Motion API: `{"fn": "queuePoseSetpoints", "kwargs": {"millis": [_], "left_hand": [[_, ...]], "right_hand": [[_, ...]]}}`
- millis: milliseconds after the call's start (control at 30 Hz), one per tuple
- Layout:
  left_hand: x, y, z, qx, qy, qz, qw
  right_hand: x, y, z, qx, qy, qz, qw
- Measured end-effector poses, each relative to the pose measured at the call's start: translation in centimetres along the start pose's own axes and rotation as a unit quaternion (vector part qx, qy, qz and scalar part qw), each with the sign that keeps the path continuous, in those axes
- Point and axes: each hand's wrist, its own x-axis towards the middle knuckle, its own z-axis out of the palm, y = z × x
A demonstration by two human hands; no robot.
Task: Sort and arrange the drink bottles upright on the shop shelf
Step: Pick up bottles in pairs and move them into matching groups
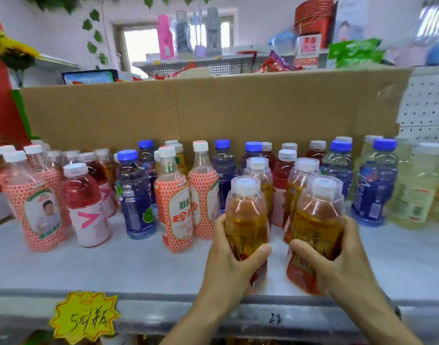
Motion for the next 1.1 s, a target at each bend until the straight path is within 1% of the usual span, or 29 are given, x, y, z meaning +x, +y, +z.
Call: {"fn": "queuePoseSetpoints", "kwargs": {"millis": [100, 300, 500, 800, 967, 1033, 1067, 1100], "left_hand": [[0.3, -0.1, 0.3, -0.001, -0.011, -0.004, 1.000], [1.5, -0.9, 1.1, 0.006, -0.018, 0.012, 1.000], [2.3, -0.9, 1.6, -0.008, -0.027, 0.003, 1.000], [2.1, -0.6, 1.6, 0.003, -0.030, -0.008, 1.000], [1.0, 0.5, 1.3, 0.033, -0.024, 0.002, 0.999], [-0.2, 0.6, 0.8, 0.048, -0.020, 0.000, 0.999], [-0.9, 0.7, 0.5, 0.060, -0.017, -0.004, 0.998], [-1.7, 0.7, 0.2, 0.075, -0.010, -0.011, 0.997]], "right_hand": [[0.0, 0.3, 0.5, -0.020, 0.009, 0.003, 1.000], [0.5, 1.3, 1.2, -0.045, 0.037, -0.023, 0.998], [1.1, 1.3, 1.0, -0.060, 0.017, -0.009, 0.998], [1.6, 1.3, 0.8, -0.054, -0.019, 0.003, 0.998], [0.8, 0.8, -0.2, -0.074, -0.055, 0.013, 0.996], [-0.3, 0.3, -0.1, -0.105, -0.026, -0.002, 0.994], [-1.0, 0.1, 0.0, -0.119, 0.007, -0.026, 0.993], [-1.6, -0.2, 0.3, -0.126, 0.043, -0.068, 0.989]]}}
